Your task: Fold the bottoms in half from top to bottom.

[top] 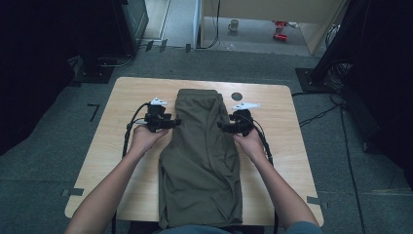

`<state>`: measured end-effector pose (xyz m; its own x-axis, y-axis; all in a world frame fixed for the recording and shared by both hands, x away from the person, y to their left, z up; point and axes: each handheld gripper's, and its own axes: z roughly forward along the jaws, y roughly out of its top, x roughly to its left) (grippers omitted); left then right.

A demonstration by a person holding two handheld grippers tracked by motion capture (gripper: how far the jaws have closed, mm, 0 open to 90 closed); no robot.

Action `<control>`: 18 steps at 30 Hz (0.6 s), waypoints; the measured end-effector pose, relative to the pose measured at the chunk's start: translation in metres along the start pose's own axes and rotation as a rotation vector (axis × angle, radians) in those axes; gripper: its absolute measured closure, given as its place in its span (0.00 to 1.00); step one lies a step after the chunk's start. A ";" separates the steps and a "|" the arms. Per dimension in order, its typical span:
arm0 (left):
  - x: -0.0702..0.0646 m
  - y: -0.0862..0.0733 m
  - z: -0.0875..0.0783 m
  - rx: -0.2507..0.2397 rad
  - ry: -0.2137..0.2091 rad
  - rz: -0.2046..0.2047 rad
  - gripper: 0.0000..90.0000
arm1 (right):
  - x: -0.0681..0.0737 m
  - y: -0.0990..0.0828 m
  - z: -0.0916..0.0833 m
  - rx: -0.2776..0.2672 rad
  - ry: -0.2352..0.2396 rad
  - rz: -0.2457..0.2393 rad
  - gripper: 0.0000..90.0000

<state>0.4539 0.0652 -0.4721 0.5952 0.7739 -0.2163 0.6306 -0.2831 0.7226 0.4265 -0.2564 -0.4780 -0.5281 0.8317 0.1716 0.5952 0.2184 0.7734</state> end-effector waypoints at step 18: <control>0.015 0.037 0.035 -0.077 0.020 -0.046 0.48 | -0.030 0.032 0.047 -0.047 0.006 0.088 0.23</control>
<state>0.5036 0.0463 -0.4716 0.5560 0.7966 -0.2374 0.6162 -0.2033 0.7609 0.4897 -0.2502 -0.4873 -0.4788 0.8434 0.2436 0.6103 0.1203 0.7830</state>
